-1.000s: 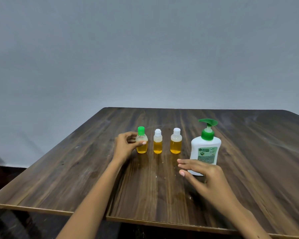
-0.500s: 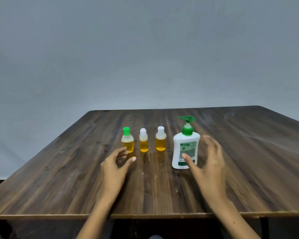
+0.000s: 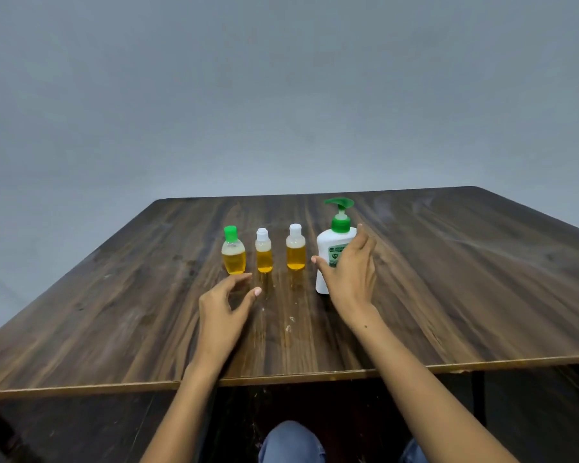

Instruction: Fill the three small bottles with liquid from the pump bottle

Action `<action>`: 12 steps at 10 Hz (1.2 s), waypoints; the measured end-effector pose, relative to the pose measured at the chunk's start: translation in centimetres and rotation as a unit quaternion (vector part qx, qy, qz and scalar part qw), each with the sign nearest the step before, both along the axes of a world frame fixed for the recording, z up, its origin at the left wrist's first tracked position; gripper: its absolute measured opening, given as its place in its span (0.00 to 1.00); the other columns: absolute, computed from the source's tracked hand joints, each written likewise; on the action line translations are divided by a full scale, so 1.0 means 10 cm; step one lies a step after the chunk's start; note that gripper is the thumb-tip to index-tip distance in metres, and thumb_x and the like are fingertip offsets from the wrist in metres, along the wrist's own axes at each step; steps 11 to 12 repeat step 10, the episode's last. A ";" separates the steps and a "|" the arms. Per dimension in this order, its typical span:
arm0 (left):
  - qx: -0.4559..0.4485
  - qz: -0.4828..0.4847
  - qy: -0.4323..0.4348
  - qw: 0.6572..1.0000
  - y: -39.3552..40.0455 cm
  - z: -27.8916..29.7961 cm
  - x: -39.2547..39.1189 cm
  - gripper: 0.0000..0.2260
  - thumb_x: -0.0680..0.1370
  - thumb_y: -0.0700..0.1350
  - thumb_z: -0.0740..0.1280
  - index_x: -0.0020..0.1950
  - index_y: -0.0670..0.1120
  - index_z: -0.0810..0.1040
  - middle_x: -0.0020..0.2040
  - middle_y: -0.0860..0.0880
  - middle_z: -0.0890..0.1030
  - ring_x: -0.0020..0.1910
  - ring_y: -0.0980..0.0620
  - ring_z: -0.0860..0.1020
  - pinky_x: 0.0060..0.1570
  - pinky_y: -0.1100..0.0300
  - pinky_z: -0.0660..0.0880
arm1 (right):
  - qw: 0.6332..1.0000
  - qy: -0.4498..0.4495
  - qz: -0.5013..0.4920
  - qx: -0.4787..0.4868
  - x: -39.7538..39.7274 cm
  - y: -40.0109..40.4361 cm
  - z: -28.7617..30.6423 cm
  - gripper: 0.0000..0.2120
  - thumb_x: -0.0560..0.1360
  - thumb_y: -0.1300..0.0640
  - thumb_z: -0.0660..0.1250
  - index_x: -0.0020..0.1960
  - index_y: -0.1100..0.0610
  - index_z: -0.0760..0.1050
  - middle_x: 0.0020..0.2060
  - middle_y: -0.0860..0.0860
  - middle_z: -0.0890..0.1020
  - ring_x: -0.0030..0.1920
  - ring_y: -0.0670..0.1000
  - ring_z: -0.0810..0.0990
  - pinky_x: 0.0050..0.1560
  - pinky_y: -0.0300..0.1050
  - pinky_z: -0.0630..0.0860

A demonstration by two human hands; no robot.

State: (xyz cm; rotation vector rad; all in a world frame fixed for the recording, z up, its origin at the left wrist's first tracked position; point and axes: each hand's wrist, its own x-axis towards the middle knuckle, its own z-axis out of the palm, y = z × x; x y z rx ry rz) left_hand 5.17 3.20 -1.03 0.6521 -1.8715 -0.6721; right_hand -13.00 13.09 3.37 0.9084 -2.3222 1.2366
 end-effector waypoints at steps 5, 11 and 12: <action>0.038 0.001 -0.005 0.999 0.00 0.01 0.00 0.15 0.74 0.44 0.74 0.61 0.48 0.81 0.52 0.55 0.83 0.52 0.64 0.79 0.54 0.68 0.75 | 0.998 -0.011 -0.062 -0.008 -0.36 -0.40 0.04 0.43 0.65 0.46 0.77 0.70 0.62 0.59 0.63 0.58 0.68 0.60 0.58 0.73 0.49 0.51 0.74; 0.031 -0.005 0.000 0.999 -0.02 -0.01 -0.02 0.15 0.74 0.42 0.74 0.59 0.49 0.81 0.51 0.58 0.82 0.51 0.65 0.79 0.54 0.68 0.74 | 0.997 -0.020 -0.075 -0.018 -0.37 -0.37 0.03 0.47 0.67 0.43 0.75 0.73 0.62 0.55 0.68 0.59 0.65 0.65 0.59 0.69 0.53 0.52 0.75; 0.031 -0.005 0.000 0.999 -0.02 -0.01 -0.02 0.15 0.74 0.42 0.74 0.59 0.49 0.81 0.51 0.58 0.82 0.51 0.65 0.79 0.54 0.68 0.74 | 0.997 -0.020 -0.075 -0.018 -0.37 -0.37 0.03 0.47 0.67 0.43 0.75 0.73 0.62 0.55 0.68 0.59 0.65 0.65 0.59 0.69 0.53 0.52 0.75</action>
